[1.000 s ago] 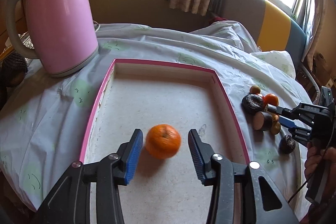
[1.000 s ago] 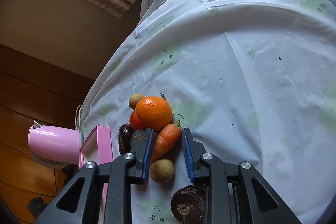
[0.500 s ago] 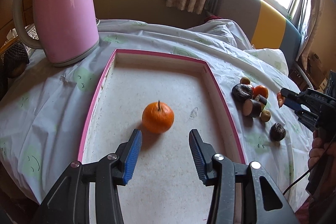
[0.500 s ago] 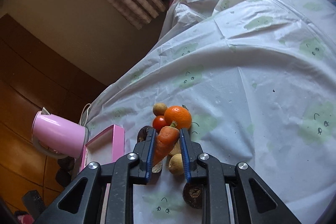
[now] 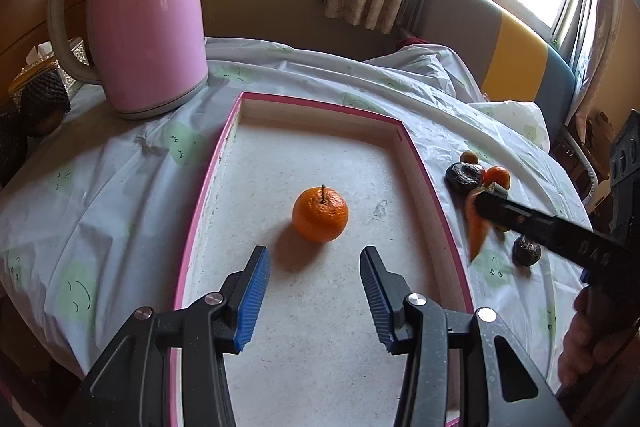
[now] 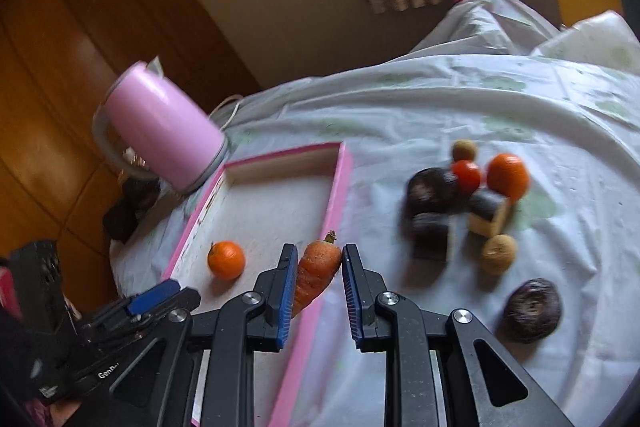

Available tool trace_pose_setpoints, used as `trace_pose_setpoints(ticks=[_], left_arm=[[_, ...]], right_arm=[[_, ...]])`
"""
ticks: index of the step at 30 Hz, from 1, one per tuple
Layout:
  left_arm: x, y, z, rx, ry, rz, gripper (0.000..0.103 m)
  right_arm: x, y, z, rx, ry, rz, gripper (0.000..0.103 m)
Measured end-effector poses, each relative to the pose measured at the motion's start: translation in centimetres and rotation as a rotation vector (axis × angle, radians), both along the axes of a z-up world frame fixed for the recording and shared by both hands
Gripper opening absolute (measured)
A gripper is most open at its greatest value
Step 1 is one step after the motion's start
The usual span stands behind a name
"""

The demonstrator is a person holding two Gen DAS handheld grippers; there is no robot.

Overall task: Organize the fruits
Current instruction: 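Grasp the carrot with the right gripper and drop it into the tray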

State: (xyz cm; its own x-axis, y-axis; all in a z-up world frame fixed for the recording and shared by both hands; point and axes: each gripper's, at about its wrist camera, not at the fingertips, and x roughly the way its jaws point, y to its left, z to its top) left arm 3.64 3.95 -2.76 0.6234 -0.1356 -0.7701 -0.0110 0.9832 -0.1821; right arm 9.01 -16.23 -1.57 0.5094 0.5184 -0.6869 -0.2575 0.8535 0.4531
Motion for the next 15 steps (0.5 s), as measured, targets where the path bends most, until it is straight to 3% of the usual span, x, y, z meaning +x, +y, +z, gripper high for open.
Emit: trace_pose_setpoints(ticks=[6, 7, 15], left_arm=[[-0.2, 1.3, -0.2, -0.022, 0.005, 0.022, 0.047], [-0.3, 1.4, -0.2, -0.024, 0.005, 0.028, 0.047], [-0.5, 1.3, 0.0, -0.013, -0.008, 0.016, 0.047]], right_arm=[[0.4, 3.1, -0.4, 0.007, 0.023, 0.045, 0.025], [0.3, 3.4, -0.3, 0.008, 0.022, 0.044, 0.030], [-1.0, 2.9, 0.4, -0.063, -0.018, -0.001, 0.036]])
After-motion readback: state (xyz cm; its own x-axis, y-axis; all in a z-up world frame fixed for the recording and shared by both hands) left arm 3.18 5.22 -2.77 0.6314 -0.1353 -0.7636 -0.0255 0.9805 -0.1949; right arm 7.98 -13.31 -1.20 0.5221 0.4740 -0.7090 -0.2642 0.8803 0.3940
